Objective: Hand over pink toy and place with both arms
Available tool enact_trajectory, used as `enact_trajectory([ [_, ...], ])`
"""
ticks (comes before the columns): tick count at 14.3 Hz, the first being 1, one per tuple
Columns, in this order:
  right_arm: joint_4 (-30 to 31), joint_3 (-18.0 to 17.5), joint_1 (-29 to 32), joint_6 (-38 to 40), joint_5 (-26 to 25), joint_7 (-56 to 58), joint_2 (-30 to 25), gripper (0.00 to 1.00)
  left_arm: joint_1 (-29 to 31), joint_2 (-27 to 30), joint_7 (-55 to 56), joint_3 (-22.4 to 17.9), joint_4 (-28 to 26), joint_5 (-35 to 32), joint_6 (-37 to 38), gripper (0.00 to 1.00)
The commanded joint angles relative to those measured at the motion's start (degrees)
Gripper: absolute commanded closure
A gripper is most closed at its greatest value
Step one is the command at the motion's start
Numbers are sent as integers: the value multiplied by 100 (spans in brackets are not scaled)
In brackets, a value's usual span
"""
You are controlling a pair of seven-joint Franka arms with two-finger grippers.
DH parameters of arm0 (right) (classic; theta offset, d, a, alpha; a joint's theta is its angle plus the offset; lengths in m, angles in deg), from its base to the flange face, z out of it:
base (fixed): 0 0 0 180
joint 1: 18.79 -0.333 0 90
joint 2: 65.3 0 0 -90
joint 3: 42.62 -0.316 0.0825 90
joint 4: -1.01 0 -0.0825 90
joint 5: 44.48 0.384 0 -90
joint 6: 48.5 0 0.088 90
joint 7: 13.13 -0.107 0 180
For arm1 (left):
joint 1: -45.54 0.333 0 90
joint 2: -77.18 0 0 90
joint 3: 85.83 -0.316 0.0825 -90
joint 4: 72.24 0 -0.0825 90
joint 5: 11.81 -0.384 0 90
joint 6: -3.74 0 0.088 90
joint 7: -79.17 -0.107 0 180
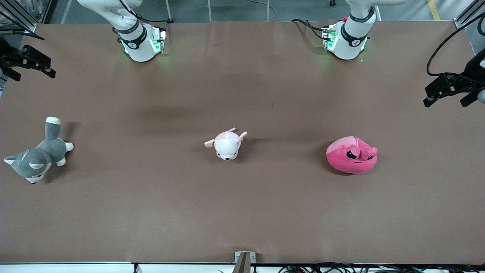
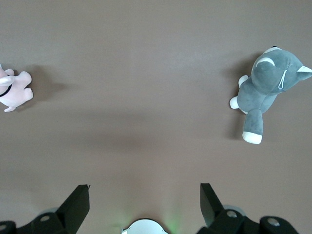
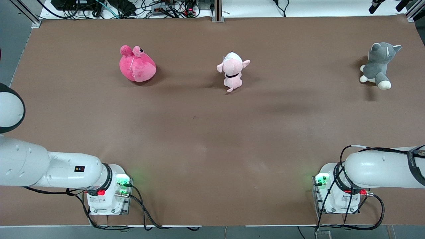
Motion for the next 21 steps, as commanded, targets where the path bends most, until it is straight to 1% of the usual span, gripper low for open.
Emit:
enact_trajectory([
  [1, 142, -13, 12, -34, -76, 67, -161, 0, 3, -42, -80, -5, 87, 43, 95, 0],
  [6, 142, -13, 20, -34, -76, 67, -152, 0, 3, -42, -1, -14, 130, 43, 95, 0],
  [10, 80, -13, 20, -25, -76, 76, -134, 0, -76, -253, -45, -5, 121, 8, 95, 0],
  [14, -25, -5, 38, -7, -76, 59, -100, 0, -50, -665, -98, 12, 113, 8, 69, 0],
  [17, -34, 4, 73, -77, -93, 50, 14, 0, -103, -1192, -98, 21, 121, -1, 60, 0],
  [18, -26, 22, 99, -95, -85, 41, 102, 0, -112, -1376, -98, 21, 121, -1, 51, 0],
  [19, -34, 30, 100, -113, -85, 41, 364, 0, -103, -1552, -106, 30, 121, -1, 51, 0],
  [21, -139, 39, 134, -122, -85, 85, 681, 0, -42, -1833, -107, 39, 69, 26, 60, 0],
])
